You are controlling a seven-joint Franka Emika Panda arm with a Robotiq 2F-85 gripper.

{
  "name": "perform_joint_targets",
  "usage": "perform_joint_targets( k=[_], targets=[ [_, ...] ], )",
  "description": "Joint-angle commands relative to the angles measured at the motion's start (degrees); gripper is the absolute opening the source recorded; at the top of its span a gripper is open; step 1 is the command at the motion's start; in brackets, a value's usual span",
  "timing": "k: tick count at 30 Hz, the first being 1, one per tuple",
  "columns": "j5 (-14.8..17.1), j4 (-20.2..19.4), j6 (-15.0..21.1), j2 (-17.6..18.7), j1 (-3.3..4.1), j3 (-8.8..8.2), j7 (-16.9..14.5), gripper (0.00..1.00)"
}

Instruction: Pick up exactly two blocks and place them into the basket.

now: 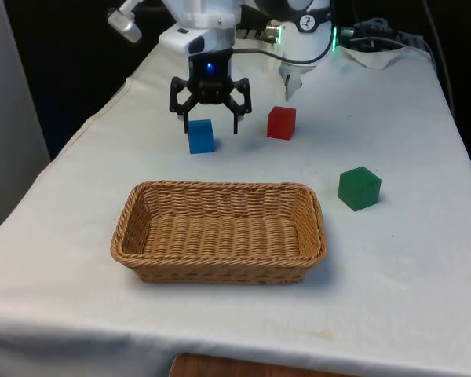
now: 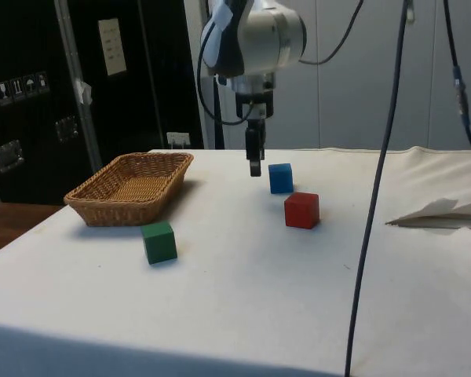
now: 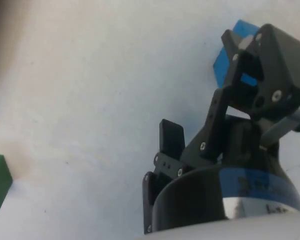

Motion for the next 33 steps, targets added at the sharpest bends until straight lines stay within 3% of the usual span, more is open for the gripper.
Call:
perform_joint_targets(
  k=[1,4,5,6,12,13,14,15,20,21,22,25,27,28,29,33],
  targets=[
    [1.0,0.4,0.3,0.2,-1.03,1.03,-1.5,1.00],
    [2.8,0.8,0.1,1.8,-1.26,1.09,-4.0,1.00],
    [2.6,0.5,-0.2,2.2,-0.34,0.17,-3.4,1.00],
    [3.4,1.0,0.0,2.3,-1.32,1.09,-4.7,1.00],
    [7.0,2.0,-0.6,5.8,-2.06,1.09,-9.9,1.00],
    [7.4,2.1,-0.7,6.1,-2.12,1.03,-10.6,1.00],
    [6.9,1.7,-0.9,6.2,-1.20,0.34,-9.5,1.00],
    [7.9,2.1,-0.7,6.5,-2.18,0.92,-11.3,1.00],
    [10.4,1.7,-0.6,7.4,-2.23,0.34,-15.4,1.00],
    [9.9,1.8,-1.1,7.8,-1.83,0.00,-14.4,1.00],
    [10.9,1.5,-0.5,7.4,-2.46,0.17,-16.7,1.00],
    [11.8,1.1,-0.4,7.4,-2.69,-0.11,-18.5,1.00],
    [12.4,0.8,-0.4,7.4,-2.81,-0.46,-19.7,1.00],
    [11.8,0.9,-1.1,7.8,-2.35,-0.80,-18.7,1.00],
    [12.6,0.7,-0.4,7.5,-2.81,-0.63,-20.2,1.00],
    [13.4,0.3,-0.5,7.7,-2.75,-0.97,-21.7,1.00]
  ],
)
